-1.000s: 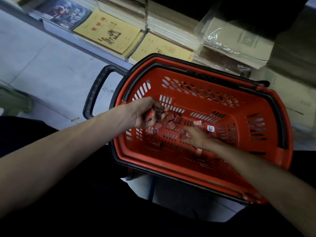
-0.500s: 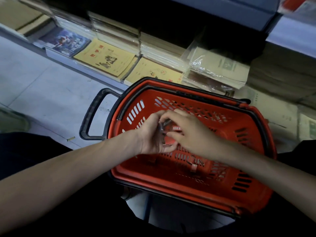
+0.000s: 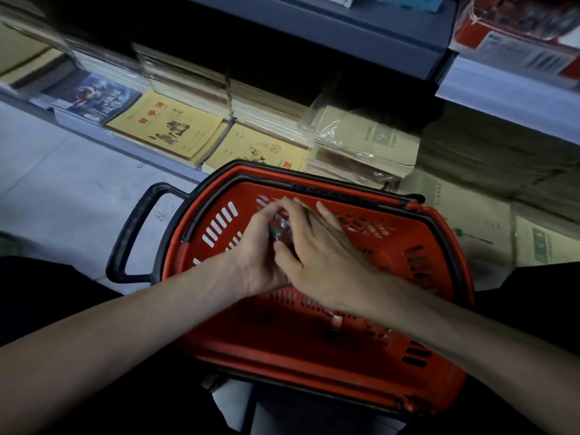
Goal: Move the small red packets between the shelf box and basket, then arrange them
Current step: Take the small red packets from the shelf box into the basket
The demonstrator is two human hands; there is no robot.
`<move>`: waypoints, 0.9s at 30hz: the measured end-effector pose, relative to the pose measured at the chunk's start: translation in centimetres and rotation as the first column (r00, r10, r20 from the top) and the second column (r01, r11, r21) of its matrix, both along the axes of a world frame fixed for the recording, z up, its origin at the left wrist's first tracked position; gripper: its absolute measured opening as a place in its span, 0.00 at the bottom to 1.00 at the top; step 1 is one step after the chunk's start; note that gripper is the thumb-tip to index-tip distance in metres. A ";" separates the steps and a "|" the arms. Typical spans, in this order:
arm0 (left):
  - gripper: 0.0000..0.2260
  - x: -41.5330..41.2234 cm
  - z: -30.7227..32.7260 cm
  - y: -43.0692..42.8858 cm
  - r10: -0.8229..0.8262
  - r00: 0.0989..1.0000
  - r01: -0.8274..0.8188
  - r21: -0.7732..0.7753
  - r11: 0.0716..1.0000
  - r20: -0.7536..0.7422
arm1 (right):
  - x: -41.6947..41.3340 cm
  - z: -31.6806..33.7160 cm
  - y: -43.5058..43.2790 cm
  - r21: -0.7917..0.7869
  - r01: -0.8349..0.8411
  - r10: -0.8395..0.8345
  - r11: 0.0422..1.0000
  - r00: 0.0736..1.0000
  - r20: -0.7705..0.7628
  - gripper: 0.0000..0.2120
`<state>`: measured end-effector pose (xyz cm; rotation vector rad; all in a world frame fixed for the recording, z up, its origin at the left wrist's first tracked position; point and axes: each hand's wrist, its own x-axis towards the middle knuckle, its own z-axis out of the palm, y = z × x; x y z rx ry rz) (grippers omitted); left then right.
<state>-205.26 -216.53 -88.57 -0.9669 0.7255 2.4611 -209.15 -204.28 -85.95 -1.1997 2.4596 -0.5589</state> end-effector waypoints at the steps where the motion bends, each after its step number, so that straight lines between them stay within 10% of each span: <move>1: 0.23 -0.2 0.3 -0.1 0.002 1.000 -0.002 0.002 1.000 -0.013 | -0.3 0.2 -0.1 0.015 0.011 -0.011 1.000 1.000 -0.005 0.29; 7: 0.13 -0.7 1.0 -1.3 0.017 0.997 -0.015 0.025 1.000 -0.080 | -1.8 1.2 -0.3 0.056 0.116 -0.124 0.992 0.978 0.169 0.29; 11: 0.11 -0.7 1.3 -2.6 0.127 0.989 -0.122 0.063 0.991 -0.080 | -3.2 1.0 -0.2 -0.207 0.304 -0.171 0.930 0.856 0.488 0.20; 14: 0.13 -0.7 1.2 -4.2 0.128 0.982 -0.128 0.012 0.992 -0.135 | -4.6 -1.5 0.1 -0.302 0.423 -0.261 0.854 0.852 0.454 0.14; 21: 0.13 1.3 -1.1 -6.7 0.152 0.988 -0.154 -0.047 0.987 -0.035 | -3.7 -12.5 1.8 0.149 0.153 -0.186 0.977 0.952 0.242 0.12; 27: 0.13 3.1 -2.2 -7.3 0.103 0.994 -0.103 -0.041 0.994 -0.023 | -5.0 -21.3 -0.3 0.442 -0.181 0.147 0.879 0.983 0.112 0.27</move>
